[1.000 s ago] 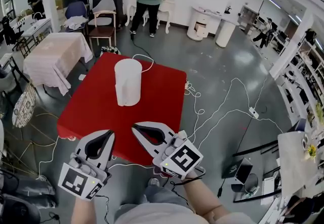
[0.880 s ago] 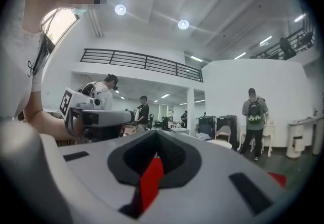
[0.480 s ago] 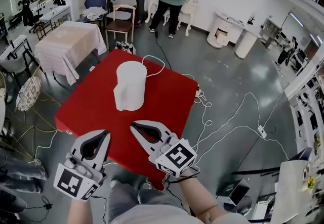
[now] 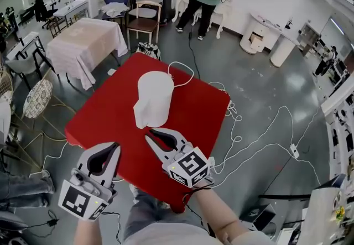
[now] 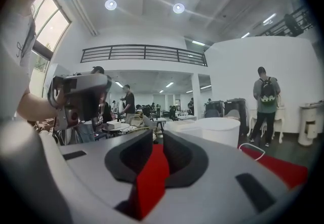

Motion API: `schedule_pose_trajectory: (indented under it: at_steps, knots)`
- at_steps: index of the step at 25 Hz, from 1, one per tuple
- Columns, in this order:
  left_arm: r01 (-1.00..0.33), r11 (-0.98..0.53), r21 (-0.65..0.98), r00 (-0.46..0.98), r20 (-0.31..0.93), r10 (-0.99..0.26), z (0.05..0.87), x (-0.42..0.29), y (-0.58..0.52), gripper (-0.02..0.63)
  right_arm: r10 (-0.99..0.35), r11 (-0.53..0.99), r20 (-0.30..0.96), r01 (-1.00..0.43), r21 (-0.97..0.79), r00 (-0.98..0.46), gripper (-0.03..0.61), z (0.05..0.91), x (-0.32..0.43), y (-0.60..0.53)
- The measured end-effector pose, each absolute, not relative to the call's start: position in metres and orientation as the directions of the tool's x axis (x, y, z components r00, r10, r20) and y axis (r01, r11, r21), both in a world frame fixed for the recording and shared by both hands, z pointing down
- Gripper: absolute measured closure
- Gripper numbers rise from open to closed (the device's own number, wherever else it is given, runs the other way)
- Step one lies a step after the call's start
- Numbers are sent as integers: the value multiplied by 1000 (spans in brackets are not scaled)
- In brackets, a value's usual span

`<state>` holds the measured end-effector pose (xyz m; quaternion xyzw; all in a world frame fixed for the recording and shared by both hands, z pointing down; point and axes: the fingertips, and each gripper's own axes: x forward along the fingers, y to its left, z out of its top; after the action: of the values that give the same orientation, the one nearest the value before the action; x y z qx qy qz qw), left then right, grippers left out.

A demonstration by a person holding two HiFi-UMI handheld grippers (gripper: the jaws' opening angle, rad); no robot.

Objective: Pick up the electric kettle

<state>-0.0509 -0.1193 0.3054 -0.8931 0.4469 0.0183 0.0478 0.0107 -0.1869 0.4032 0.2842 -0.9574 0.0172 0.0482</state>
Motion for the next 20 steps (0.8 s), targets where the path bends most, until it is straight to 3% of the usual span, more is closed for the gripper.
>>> schedule_pose_trajectory:
  at_steps: [20]
  knots:
    - [-788,-612,-64,614,-14,-789,318,-79,-205,604,-556,815,189,-575,-66,-809,483,463,-25,-275]
